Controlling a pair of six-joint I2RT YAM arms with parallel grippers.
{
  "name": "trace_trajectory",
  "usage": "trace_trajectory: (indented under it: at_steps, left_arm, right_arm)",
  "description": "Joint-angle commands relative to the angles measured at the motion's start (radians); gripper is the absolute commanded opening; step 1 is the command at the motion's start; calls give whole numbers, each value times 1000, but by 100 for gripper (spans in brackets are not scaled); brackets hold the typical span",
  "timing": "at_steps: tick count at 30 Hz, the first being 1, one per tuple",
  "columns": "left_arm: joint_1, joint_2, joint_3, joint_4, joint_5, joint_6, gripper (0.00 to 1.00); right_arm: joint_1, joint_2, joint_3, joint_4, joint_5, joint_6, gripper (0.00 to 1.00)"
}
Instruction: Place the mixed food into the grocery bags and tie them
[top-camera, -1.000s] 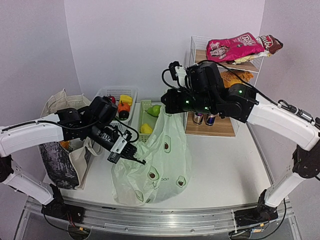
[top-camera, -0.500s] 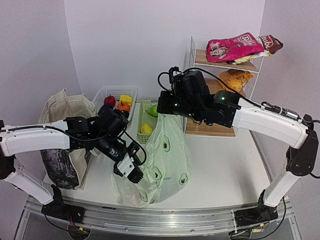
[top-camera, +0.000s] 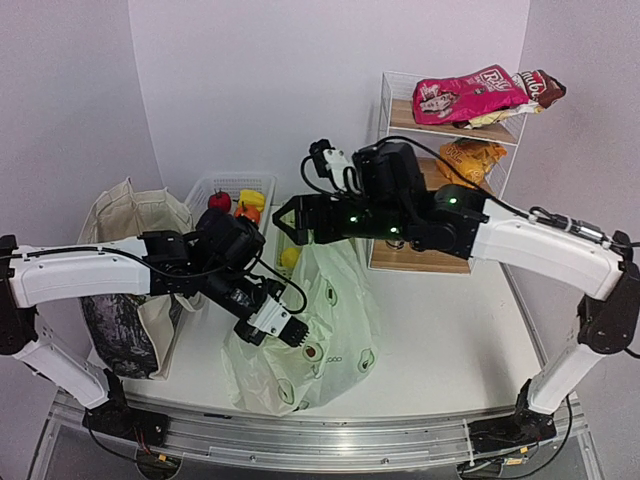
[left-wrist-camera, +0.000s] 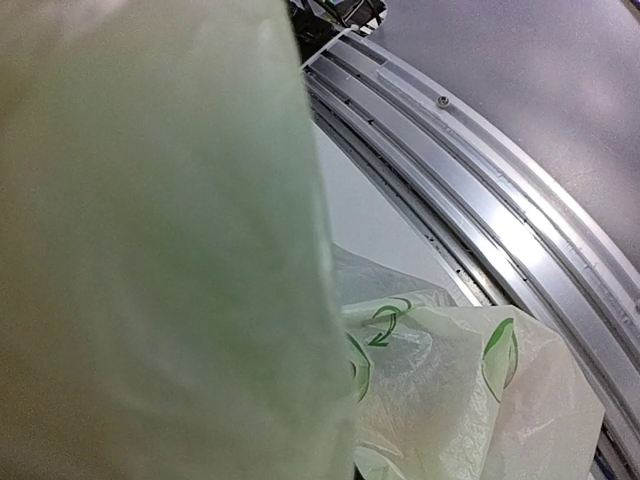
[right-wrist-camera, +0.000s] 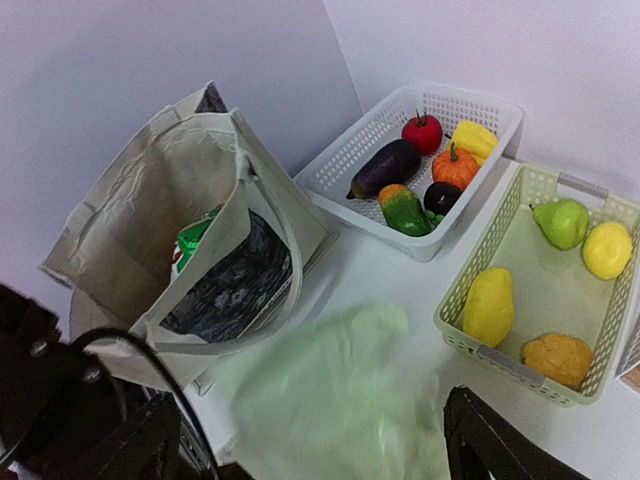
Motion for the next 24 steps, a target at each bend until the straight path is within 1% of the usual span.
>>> trace_trajectory:
  at_steps: [1,5,8,10,13,17,21,24]
  left_arm:
    - [7,-44,52,-30,12,-67,0]
    - [9,-40,58,-39,-1,-84,0]
    - [12,-41,64,-40,3,-106,0]
    - [19,-41,74,-45,12,-127,0]
    - [34,-47,83,-58,40,-142,0]
    - [40,-53,86,-79,43,-141,0]
    - [41,-50,88,-88,38,-142,0]
    - [41,-44,93,-86,36,-143,0]
  right_arm:
    - [0,-174,21,-67,-60,-194,89]
    - [0,-220,50,-202,-35,-303,91]
    - [1,-278,-3,-231,-43,-358,92]
    - [1,-320,-81,-232,-161,-414,89]
    - [8,-367,-225,-228,-404,-476,86]
    - [53,-372,-339,-181,-505,-529,89]
    - [81,-346,-344,-139,-445,-565,93]
    - [85,-319,-360,-48,-423,-564,95]
